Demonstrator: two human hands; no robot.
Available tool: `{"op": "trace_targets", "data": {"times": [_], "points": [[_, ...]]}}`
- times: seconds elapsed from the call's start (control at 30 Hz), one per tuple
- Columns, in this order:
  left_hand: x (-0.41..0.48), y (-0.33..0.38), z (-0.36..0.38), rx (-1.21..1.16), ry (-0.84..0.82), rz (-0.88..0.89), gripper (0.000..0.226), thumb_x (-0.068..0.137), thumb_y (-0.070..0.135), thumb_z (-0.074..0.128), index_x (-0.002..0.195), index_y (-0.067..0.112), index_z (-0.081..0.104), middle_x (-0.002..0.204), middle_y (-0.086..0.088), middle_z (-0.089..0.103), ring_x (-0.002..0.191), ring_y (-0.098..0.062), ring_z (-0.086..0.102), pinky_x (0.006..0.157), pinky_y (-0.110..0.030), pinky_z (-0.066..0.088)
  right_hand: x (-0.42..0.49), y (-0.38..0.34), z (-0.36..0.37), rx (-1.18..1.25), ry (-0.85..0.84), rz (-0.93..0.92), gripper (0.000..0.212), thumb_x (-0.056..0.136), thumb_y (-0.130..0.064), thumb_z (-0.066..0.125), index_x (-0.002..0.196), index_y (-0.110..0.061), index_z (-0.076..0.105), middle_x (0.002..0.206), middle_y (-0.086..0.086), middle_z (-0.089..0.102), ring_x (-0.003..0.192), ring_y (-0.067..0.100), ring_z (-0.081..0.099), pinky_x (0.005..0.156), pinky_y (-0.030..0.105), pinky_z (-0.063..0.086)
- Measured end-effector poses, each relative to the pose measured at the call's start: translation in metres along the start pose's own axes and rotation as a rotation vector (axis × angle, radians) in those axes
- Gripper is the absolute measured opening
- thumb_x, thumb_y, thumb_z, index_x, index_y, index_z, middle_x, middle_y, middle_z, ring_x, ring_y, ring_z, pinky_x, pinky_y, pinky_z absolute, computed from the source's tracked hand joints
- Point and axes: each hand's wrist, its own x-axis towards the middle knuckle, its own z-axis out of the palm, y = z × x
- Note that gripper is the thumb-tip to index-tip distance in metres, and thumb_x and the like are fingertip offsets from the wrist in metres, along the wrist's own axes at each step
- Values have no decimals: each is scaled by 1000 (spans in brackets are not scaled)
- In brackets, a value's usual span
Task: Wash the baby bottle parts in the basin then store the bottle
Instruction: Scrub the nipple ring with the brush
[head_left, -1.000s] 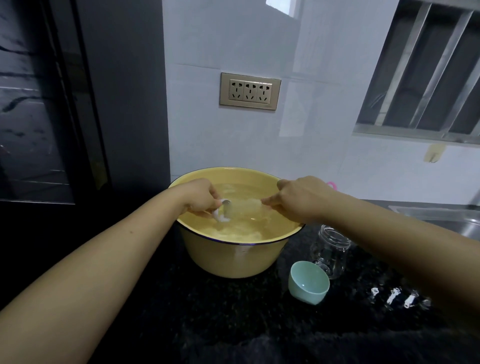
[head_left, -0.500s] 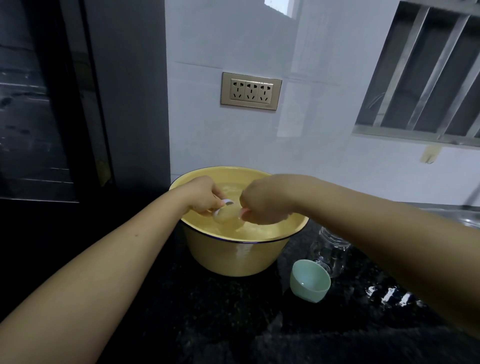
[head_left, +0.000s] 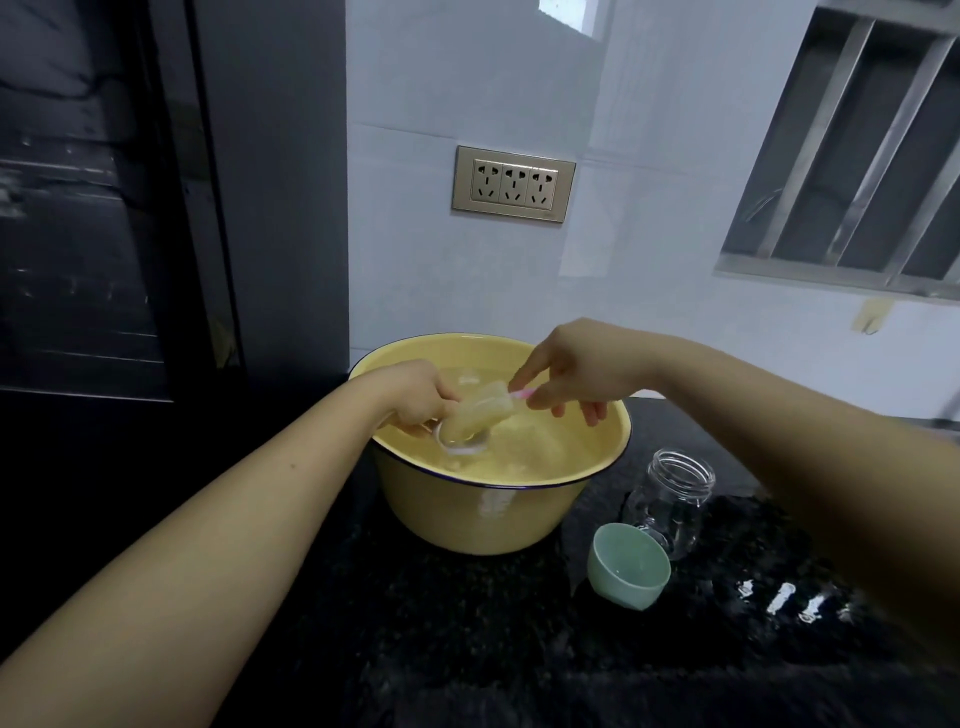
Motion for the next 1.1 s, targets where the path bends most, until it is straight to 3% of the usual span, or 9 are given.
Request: {"op": "trace_targets", "data": {"times": [0.17,0.27,0.4,0.53,0.6,0.73,0.87,0.97,1.1], "points": [[1,1,0,-54,47,-16,24,96,10,49,113,9,66,103,-7,63,88,-18,59,75,-26,54,2,17,5,-23,25,33,30,95,-29,53,124,-33,61,74,-4,70,42,13,63,64,25,58],[1,0,0,-44,44,-15,27,96,11,50,118,8,64,110,-13,66,88,-19,61,75,-25,55,-1,21,12,-75,22,69,34,98,-31,44,130,-35,55,69,-4,69,46,17,65,53,15,54],[0,0,-2,-67,83,-17,25,96,11,50,114,8,67,96,-13,67,82,-21,62,73,-27,57,0,17,15,-235,11,123,35,99,-31,36,127,-34,56,60,-2,65,45,16,63,53,18,52],[-3,0,-1,-59,83,6,25,94,11,52,115,8,66,102,-17,69,89,-21,63,85,-35,56,-1,7,16,-558,25,149,37,98,-36,34,129,-41,54,118,-3,64,106,22,60,85,30,45],[-2,0,-1,-44,100,15,25,94,11,52,113,8,67,96,-15,68,89,-23,63,87,-38,56,-2,5,23,-560,-39,172,38,99,-38,33,129,-34,56,126,-2,60,115,24,54,89,33,42],[-2,-1,-1,-58,132,26,23,93,10,53,110,6,67,94,-12,66,91,-25,65,86,-39,56,4,-3,32,-407,-149,226,49,99,-45,35,109,-8,66,108,13,68,88,28,56,79,32,43],[-3,0,-1,-47,123,46,23,93,12,55,112,7,67,98,-13,66,86,-21,61,85,-37,56,5,-14,31,-347,-241,227,73,88,-66,37,99,0,66,94,16,68,88,32,62,72,34,42],[-3,1,-1,-36,114,34,24,93,12,55,113,7,67,96,-11,65,85,-21,60,82,-35,57,3,-20,22,-271,-223,156,46,90,-51,51,79,-7,57,63,8,47,58,26,44,56,29,37],[-5,1,-1,-56,122,31,24,94,11,53,112,5,68,95,-14,66,86,-22,60,80,-35,57,-1,-20,6,-63,-85,154,31,89,-36,57,76,-8,56,56,1,37,47,19,32,46,23,29]]}}
